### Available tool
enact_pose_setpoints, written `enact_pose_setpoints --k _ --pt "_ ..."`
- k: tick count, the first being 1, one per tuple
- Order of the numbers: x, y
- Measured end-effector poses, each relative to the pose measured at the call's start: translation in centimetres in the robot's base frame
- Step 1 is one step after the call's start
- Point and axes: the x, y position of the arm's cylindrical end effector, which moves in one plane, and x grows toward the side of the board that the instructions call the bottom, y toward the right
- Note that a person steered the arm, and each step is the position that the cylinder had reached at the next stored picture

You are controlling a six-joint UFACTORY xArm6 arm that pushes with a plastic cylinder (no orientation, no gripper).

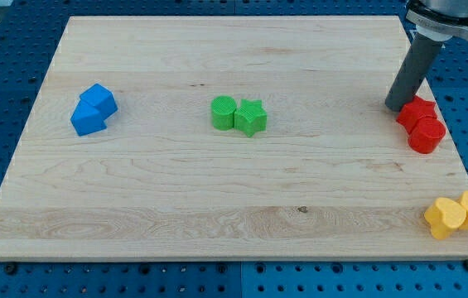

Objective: Move the green star left to the yellow heart

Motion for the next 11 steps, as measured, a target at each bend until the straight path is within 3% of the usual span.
enact_pose_setpoints --k 3,5,6,8,10,11 --pt "1.9 -6.7" --pt "-1.9 -13.2" --pt "-0.7 -18.1" --pt "3.3 -19.5" --pt "-2.5 -20.7" --pt "-2.3 -23.1"
